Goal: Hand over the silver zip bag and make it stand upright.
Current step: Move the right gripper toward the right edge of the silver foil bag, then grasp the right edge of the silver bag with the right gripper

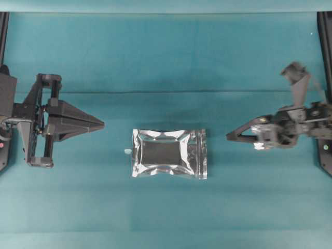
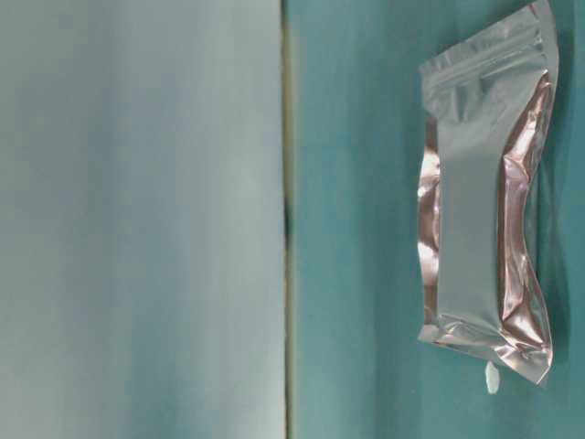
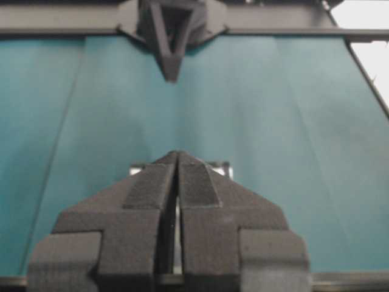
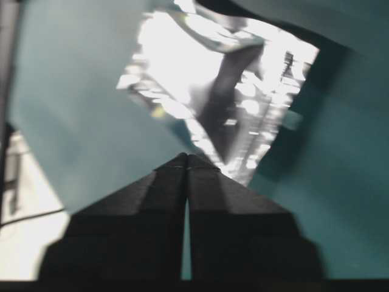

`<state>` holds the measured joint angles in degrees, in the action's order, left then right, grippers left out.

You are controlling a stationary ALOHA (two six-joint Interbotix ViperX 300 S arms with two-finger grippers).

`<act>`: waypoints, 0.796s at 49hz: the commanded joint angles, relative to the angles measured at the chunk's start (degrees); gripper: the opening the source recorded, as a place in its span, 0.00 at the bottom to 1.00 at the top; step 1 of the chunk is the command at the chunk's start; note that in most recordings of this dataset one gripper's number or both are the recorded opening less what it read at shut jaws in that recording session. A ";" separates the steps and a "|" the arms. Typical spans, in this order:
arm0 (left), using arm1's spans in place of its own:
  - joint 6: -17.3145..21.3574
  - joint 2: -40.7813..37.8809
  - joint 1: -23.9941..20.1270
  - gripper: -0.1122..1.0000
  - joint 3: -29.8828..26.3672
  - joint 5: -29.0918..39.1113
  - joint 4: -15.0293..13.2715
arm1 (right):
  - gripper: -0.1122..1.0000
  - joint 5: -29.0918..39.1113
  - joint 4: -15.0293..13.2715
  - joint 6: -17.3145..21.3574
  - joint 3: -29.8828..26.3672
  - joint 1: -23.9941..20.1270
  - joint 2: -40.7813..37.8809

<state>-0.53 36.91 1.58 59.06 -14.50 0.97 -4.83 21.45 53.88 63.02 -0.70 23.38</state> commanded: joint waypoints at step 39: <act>-0.18 0.09 0.09 0.06 -1.23 2.46 0.00 | 0.99 -9.49 8.35 2.29 -11.16 -5.01 -26.89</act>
<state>-0.62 36.91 1.67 59.06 -11.78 0.88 -12.57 29.09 55.63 52.73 -5.36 -2.72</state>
